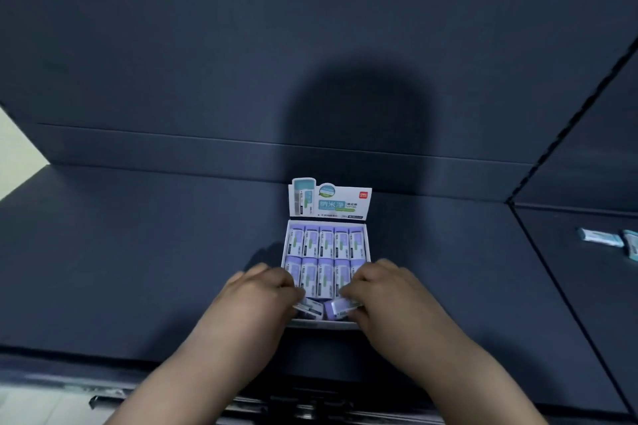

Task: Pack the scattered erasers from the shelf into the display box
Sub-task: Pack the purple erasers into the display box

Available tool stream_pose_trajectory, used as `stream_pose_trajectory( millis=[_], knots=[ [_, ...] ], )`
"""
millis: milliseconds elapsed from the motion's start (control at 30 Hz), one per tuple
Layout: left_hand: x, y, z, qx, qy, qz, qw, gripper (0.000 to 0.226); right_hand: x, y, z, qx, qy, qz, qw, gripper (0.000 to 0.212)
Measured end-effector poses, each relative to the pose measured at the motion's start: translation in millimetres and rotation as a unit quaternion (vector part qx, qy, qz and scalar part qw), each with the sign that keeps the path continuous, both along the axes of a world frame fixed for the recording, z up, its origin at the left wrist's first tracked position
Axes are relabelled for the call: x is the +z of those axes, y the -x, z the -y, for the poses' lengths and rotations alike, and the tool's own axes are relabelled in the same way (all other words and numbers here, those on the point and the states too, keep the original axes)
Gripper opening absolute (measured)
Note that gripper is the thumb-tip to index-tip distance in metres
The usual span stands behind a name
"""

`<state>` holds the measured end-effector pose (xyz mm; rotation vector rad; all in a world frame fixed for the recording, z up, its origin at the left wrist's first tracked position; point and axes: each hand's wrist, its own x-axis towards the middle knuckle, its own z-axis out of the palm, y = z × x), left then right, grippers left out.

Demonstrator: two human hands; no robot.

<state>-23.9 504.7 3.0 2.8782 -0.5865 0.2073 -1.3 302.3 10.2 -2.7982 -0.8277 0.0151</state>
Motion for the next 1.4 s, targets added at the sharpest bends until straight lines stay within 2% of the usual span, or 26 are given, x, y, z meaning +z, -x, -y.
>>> stream_pose_trajectory(
  millis=[100, 200, 300, 367, 567, 900, 1200, 1400],
  knots=[
    [-1.9, -3.0, -2.2, -0.036, -0.004, -0.033, 0.999, 0.035, 0.5, 3.2, -4.6, -0.035, 0.0, -0.018, 0.999, 0.037],
    [-1.1, -6.9, -2.0, -0.049, -0.014, -0.051, 0.997, 0.031, -0.3, 4.3, -6.6, -0.049, 0.017, -0.024, 0.998, 0.034],
    [7.2, -9.3, 4.4, -0.028, -0.008, -0.076, 0.997, 0.014, 1.3, 2.5, -6.2, -0.058, 0.021, -0.043, 0.997, 0.03],
    [9.3, -12.1, 5.3, -0.013, -0.006, -0.073, 0.997, 0.024, 5.2, -0.9, -7.3, -0.06, 0.024, -0.051, 0.997, 0.024],
    [13.1, -22.1, 7.3, -0.009, -0.077, -0.074, 0.994, 0.028, 11.9, -12.2, -10.3, -0.047, 0.041, -0.087, 0.994, 0.024],
    [8.2, -20.2, 7.5, -0.014, -0.039, -0.072, 0.997, 0.024, 2.4, -6.6, -6.7, -0.074, -0.038, -0.071, 0.994, 0.021],
    [17.0, -31.8, 3.7, -0.069, -0.097, -0.09, 0.989, 0.026, 17.0, -3.8, -8.0, -0.152, -0.118, -0.103, 0.976, 0.022],
    [24.1, -36.6, 11.9, -0.078, -0.085, -0.036, 0.993, 0.034, 26.1, -0.5, -14.8, -0.195, -0.048, -0.06, 0.978, 0.034]
  ],
)
